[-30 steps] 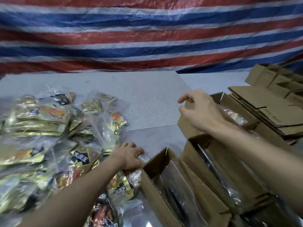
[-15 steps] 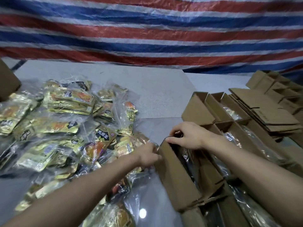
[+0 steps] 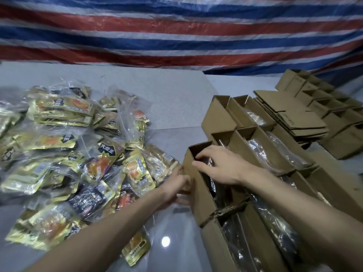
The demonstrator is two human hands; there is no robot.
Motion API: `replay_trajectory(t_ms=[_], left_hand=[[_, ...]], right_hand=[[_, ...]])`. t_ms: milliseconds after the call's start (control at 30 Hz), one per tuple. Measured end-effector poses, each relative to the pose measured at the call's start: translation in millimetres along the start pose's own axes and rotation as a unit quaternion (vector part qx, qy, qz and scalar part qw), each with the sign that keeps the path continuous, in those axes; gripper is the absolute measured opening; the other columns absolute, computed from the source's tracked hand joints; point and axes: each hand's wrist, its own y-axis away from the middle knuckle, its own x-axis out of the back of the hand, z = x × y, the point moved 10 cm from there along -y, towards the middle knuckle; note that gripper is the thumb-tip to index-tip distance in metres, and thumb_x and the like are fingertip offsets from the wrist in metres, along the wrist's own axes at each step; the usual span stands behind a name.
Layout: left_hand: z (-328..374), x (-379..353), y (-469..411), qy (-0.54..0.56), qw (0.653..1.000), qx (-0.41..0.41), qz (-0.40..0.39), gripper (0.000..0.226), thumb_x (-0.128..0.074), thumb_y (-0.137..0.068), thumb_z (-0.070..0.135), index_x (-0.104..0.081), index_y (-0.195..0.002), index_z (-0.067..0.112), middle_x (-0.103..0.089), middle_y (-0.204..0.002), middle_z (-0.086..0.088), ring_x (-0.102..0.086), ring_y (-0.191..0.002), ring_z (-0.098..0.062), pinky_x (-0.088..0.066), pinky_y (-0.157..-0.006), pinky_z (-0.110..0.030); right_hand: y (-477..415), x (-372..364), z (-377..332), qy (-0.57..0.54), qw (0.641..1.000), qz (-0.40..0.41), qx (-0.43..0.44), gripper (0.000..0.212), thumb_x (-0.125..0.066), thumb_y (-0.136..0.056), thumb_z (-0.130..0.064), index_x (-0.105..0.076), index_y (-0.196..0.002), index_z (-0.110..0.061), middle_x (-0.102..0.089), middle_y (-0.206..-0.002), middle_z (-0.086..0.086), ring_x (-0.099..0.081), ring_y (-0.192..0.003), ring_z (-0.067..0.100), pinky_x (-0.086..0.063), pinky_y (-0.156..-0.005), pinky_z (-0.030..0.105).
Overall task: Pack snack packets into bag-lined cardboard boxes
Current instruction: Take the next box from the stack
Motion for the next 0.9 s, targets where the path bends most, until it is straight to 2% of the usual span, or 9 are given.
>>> replay_trajectory(t_ms=[133, 200, 367, 533, 633, 733, 833, 867, 900], left_hand=[[-14, -13, 16, -0.011, 1.0, 0.003, -0.014, 0.048, -0.043, -0.089, -0.005, -0.055, -0.13, 0.018, -0.056, -0.099, -0.016, -0.054, -0.086, -0.026, -0.048, -0.071, -0.036], [-16, -8, 22, -0.108, 0.994, 0.001, -0.015, 0.038, -0.044, -0.095, 0.001, -0.055, -0.128, 0.018, -0.057, -0.1, -0.01, -0.053, -0.085, -0.021, -0.046, -0.073, -0.03], [11, 36, 53, -0.421, 0.905, -0.059, 0.029, 0.049, -0.054, -0.1, 0.021, -0.044, -0.147, 0.013, -0.051, -0.146, -0.01, -0.053, -0.129, -0.023, -0.044, -0.107, -0.033], [78, 134, 130, -0.476, 0.857, -0.139, 0.142, 0.025, -0.056, -0.097, 0.02, -0.065, -0.12, 0.014, -0.068, -0.115, -0.002, -0.063, -0.099, -0.016, -0.053, -0.086, -0.029], [116, 211, 188, -0.467, 0.834, -0.158, 0.247, 0.018, -0.056, -0.098, 0.018, -0.069, -0.111, 0.016, -0.067, -0.101, 0.005, -0.061, -0.084, -0.007, -0.05, -0.071, -0.02], [156, 286, 259, -0.528, 0.741, -0.168, 0.379, 0.019, -0.057, -0.095, 0.019, -0.07, -0.108, 0.021, -0.065, -0.096, 0.008, -0.06, -0.085, -0.01, -0.042, -0.064, -0.019], [188, 345, 332, -0.62, 0.597, -0.146, 0.488, 0.023, -0.055, -0.09, 0.023, -0.066, -0.111, 0.024, -0.062, -0.108, 0.003, -0.058, -0.101, -0.019, -0.039, -0.08, -0.031], [197, 360, 355, -0.641, 0.55, -0.138, 0.517, 0.024, -0.055, -0.09, 0.026, -0.064, -0.112, 0.024, -0.06, -0.111, 0.001, -0.056, -0.104, -0.021, -0.036, -0.083, -0.033], [205, 374, 378, -0.654, 0.506, -0.131, 0.548, 0.026, -0.055, -0.089, 0.028, -0.063, -0.114, 0.023, -0.059, -0.113, 0.0, -0.054, -0.107, -0.023, -0.036, -0.087, -0.035]], right_hand=[[8, -10, -6, 0.018, 1.0, 0.005, 0.001, 0.051, -0.047, -0.094, -0.063, -0.061, -0.131, -0.031, -0.047, -0.146, 0.0, -0.033, -0.141, 0.019, -0.03, -0.115, 0.039], [8, -10, -5, 0.035, 0.999, 0.012, -0.011, 0.048, -0.05, -0.095, -0.058, -0.058, -0.134, -0.031, -0.039, -0.152, 0.003, -0.023, -0.147, 0.018, -0.022, -0.118, 0.038], [10, 19, -20, 0.015, 0.991, 0.129, -0.035, 0.035, -0.054, -0.097, -0.044, -0.062, -0.127, -0.027, -0.046, -0.144, 0.002, -0.031, -0.14, 0.02, -0.029, -0.114, 0.039], [-5, 19, -76, -0.039, 0.987, 0.158, 0.003, 0.021, -0.067, -0.09, -0.028, -0.068, -0.11, -0.025, -0.056, -0.132, 0.006, -0.049, -0.124, 0.026, -0.035, -0.105, 0.039], [-15, 13, -125, -0.085, 0.987, 0.131, 0.045, 0.016, -0.07, -0.088, -0.028, -0.061, -0.094, -0.04, -0.06, -0.117, -0.003, -0.059, -0.107, 0.025, -0.041, -0.095, 0.038], [-26, -2, -160, -0.155, 0.981, 0.106, 0.057, 0.026, -0.074, -0.086, -0.03, -0.061, -0.076, -0.05, -0.062, -0.089, -0.014, -0.064, -0.095, 0.018, -0.048, -0.084, 0.038], [-31, -6, -199, -0.209, 0.971, 0.092, 0.076, 0.018, -0.079, -0.08, -0.033, -0.069, -0.074, -0.046, -0.065, -0.066, -0.015, -0.06, -0.062, 0.007, -0.054, -0.069, 0.029], [-29, -6, -214, -0.206, 0.972, 0.073, 0.091, 0.016, -0.083, -0.074, -0.044, -0.07, -0.067, -0.038, -0.063, -0.059, -0.01, -0.057, -0.055, 0.009, -0.053, -0.063, 0.022], [-28, -3, -229, -0.241, 0.961, 0.069, 0.119, 0.037, -0.082, -0.062, -0.063, -0.068, -0.059, -0.028, -0.063, -0.058, 0.002, -0.056, -0.057, 0.019, -0.047, -0.056, 0.013]])
